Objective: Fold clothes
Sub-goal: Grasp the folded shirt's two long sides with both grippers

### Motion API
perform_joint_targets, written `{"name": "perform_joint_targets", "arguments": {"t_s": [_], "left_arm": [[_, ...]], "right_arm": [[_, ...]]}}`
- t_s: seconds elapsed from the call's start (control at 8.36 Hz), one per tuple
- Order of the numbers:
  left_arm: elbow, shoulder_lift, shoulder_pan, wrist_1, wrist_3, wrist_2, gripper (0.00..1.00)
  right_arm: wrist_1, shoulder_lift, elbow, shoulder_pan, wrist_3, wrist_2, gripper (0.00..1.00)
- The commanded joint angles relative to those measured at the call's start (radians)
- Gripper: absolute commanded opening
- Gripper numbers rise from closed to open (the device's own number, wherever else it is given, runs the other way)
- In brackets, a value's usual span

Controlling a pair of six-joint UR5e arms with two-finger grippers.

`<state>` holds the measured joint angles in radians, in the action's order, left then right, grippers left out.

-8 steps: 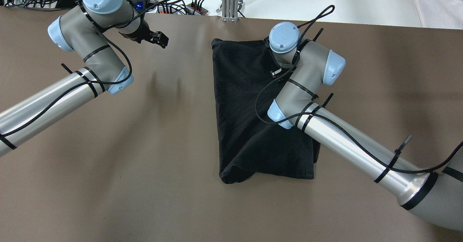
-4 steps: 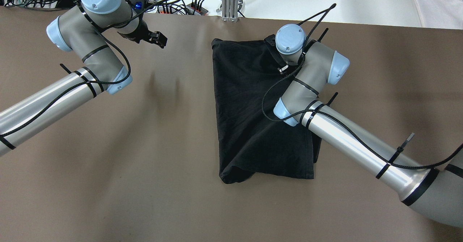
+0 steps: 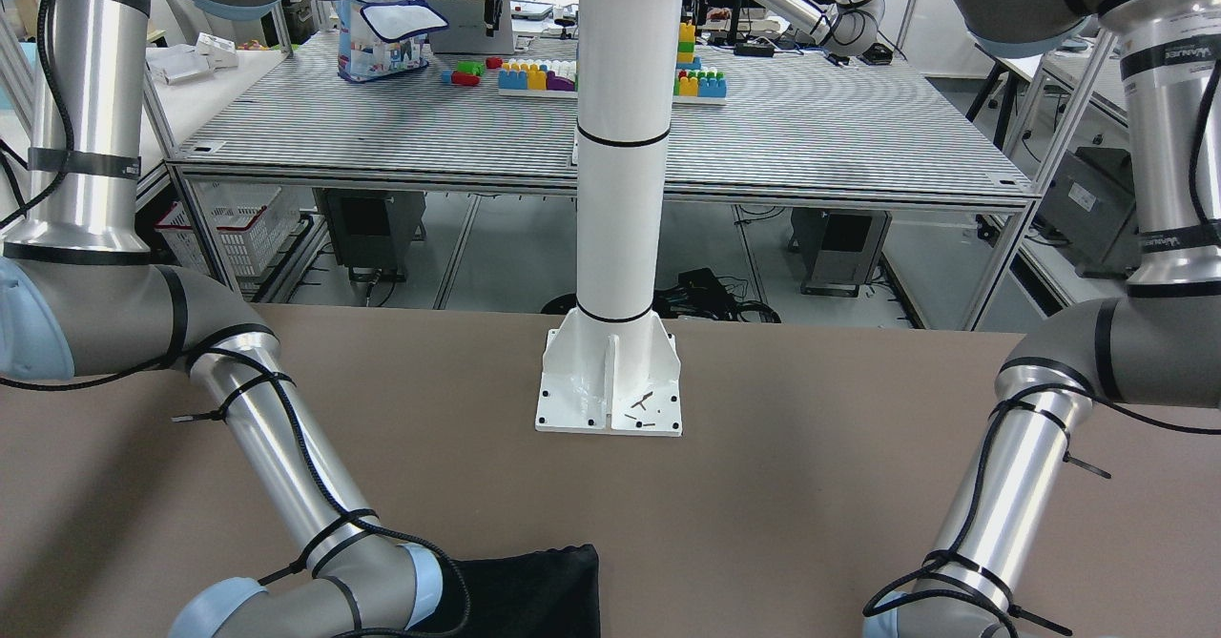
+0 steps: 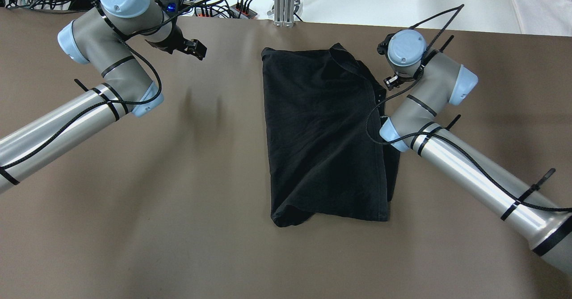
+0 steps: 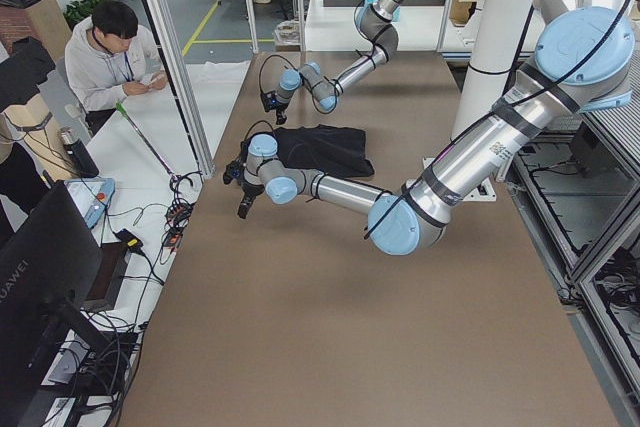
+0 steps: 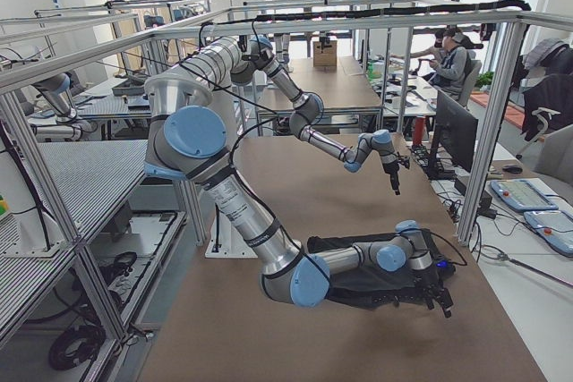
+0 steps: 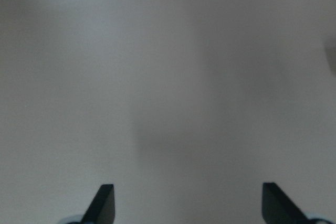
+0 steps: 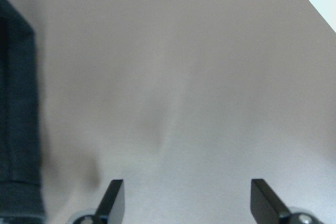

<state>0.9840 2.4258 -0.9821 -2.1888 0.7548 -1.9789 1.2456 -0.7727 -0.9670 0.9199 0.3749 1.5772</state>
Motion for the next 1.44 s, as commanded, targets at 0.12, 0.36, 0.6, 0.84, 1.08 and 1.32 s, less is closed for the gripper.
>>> {"name": "perform_joint_targets", "arguments": {"t_s": [0.12,0.36,0.6,0.84,1.08,1.32], "left_arm": [[0.108,-0.019,0.002,0.020,0.040,-0.011,1.00],[0.220,-0.068,0.063,0.017,0.202,-0.003,1.00],[0.377,-0.143,0.185,0.017,0.414,0.053,1.00],[0.398,-0.146,0.383,0.018,0.538,0.229,1.00],[0.389,-0.140,0.450,0.018,0.548,0.276,0.94],[0.351,-0.102,0.468,0.017,0.548,0.278,0.86]], "right_arm": [[-0.038,-0.040,-0.158,0.022,0.123,0.159,0.92],[-0.037,-0.100,-0.293,0.020,0.263,0.213,0.94],[-0.037,-0.238,-0.471,0.016,0.326,0.237,0.94],[-0.038,-0.267,-0.507,0.010,0.326,0.237,0.94],[-0.038,-0.269,-0.509,0.007,0.326,0.237,0.94],[-0.038,-0.269,-0.507,0.005,0.326,0.237,0.94]]}}
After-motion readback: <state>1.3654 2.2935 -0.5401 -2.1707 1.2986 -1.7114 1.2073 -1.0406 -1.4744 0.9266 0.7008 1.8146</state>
